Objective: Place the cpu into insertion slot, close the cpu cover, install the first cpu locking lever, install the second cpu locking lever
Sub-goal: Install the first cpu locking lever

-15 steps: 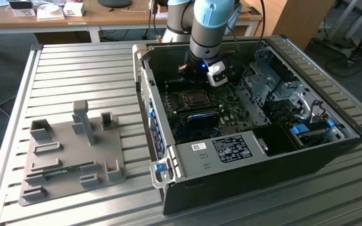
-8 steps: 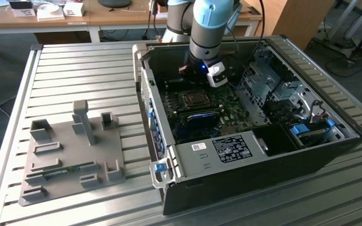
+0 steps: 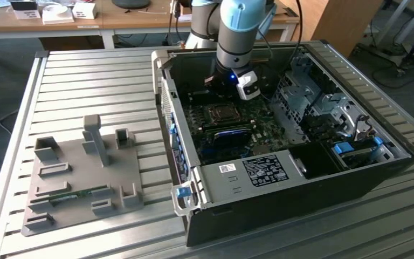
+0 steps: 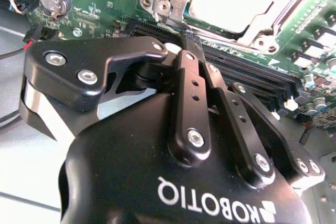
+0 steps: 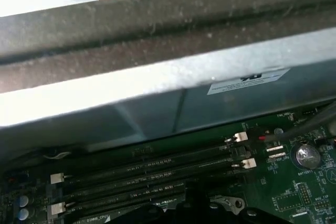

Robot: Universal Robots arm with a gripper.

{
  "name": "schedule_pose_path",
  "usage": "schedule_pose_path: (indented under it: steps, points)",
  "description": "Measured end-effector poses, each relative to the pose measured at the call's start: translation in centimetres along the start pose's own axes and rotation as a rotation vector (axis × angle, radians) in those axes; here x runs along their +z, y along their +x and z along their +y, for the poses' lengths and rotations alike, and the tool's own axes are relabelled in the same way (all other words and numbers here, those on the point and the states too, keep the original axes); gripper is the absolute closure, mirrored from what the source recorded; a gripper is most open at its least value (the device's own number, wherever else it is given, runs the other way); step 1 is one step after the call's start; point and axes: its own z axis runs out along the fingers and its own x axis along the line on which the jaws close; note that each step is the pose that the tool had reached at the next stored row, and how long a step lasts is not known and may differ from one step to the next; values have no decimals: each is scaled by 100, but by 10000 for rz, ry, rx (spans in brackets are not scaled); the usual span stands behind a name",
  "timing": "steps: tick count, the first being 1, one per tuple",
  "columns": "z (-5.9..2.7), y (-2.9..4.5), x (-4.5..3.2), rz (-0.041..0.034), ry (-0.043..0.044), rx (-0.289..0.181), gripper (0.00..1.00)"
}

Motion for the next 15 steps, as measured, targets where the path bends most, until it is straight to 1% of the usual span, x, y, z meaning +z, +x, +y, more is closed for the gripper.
schedule_pose_path:
  steps: [9, 15]
  points:
    - [15, 6, 21, -3, -3, 0, 89]
    - [21, 7, 17, -1, 2, 0, 89]
